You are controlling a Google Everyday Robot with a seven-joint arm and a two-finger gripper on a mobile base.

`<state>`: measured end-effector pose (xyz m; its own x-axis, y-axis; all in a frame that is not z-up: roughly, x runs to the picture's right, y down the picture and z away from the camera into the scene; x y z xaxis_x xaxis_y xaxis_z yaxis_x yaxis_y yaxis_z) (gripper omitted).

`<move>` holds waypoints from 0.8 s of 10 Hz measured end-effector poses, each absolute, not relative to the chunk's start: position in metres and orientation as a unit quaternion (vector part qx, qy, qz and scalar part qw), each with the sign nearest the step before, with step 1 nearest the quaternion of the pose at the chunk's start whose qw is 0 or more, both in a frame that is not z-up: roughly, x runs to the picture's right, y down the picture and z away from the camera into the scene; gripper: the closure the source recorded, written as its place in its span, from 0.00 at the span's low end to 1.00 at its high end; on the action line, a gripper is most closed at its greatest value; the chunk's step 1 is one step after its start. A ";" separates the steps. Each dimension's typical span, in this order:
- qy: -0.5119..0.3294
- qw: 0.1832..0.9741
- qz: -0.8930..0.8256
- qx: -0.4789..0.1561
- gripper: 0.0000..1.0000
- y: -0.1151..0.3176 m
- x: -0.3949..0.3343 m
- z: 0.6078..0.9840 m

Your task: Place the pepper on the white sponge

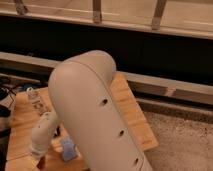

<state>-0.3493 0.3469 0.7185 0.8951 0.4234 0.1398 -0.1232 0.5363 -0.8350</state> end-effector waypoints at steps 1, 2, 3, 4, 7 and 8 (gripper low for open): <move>-0.164 0.861 0.162 -0.453 0.65 0.342 -0.347 0.720; -0.164 0.861 0.163 -0.453 0.75 0.341 -0.347 0.719; -0.164 0.861 0.163 -0.453 0.82 0.341 -0.346 0.718; -0.156 0.861 0.159 -0.457 0.93 0.346 -0.338 0.718; -0.166 0.862 0.158 -0.453 1.00 0.347 -0.350 0.726; -0.169 0.863 0.155 -0.450 1.00 0.348 -0.353 0.727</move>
<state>-0.3528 0.3476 0.7272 0.8945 0.4205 0.1521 -0.1161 0.5470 -0.8290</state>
